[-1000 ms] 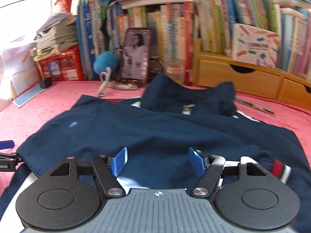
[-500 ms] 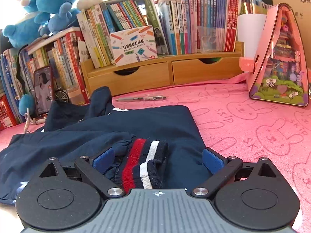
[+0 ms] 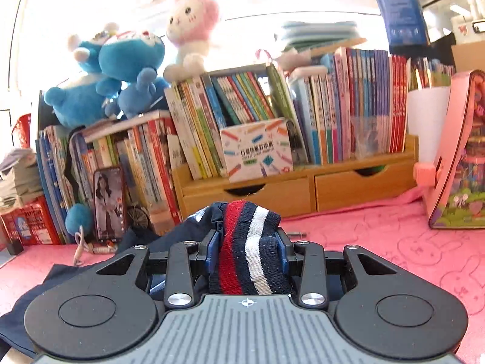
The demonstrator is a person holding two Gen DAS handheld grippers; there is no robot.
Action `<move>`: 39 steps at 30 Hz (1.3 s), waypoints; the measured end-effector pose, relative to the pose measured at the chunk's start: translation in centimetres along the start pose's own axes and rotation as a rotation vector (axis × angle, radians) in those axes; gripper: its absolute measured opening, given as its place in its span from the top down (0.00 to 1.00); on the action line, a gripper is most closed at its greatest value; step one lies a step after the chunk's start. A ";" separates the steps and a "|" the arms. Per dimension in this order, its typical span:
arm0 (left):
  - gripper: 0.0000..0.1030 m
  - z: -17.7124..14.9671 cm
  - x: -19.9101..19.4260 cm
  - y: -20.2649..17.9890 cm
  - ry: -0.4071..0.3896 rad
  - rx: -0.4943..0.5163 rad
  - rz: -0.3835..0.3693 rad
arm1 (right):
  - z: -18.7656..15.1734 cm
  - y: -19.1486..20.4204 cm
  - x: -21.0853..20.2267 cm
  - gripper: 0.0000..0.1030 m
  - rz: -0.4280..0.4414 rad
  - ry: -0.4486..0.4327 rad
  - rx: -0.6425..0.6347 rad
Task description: Fold clothes
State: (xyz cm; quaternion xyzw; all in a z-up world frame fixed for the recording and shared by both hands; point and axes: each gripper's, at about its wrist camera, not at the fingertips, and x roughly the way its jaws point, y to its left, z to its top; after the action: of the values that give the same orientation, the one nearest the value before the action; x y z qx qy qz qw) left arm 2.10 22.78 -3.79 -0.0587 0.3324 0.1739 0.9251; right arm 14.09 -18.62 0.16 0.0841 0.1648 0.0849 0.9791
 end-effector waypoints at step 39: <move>0.00 2.6 0.9 -8.7 -0.057 0.296 -0.075 | -4.2 -2.2 4.7 0.46 -0.067 0.318 -0.015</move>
State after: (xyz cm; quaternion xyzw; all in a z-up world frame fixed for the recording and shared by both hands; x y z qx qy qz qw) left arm 7.47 15.55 -2.41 0.0709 0.3255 0.0900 0.9386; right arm 17.36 -19.31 -5.58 0.0565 0.3200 0.0654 0.9435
